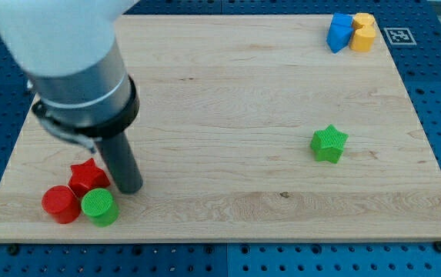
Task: Push the green star closer to the group of blocks
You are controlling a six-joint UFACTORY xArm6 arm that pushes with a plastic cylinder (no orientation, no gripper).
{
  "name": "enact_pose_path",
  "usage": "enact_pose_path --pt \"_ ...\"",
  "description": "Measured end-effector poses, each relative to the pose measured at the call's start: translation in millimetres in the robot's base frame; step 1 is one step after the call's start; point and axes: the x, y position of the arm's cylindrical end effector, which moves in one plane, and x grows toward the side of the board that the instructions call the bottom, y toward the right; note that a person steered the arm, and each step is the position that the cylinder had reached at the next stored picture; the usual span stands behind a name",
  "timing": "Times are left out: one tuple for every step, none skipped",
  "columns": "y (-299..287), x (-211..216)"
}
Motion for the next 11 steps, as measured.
enact_pose_path --pt "17 -57" --pt "77 -109" --pt "185 -124" --pt "289 -131" --pt "382 -83" --pt "401 -35" --pt "308 -35" --pt "191 -35" --pt "142 -42" --pt "206 -36" --pt "243 -55"
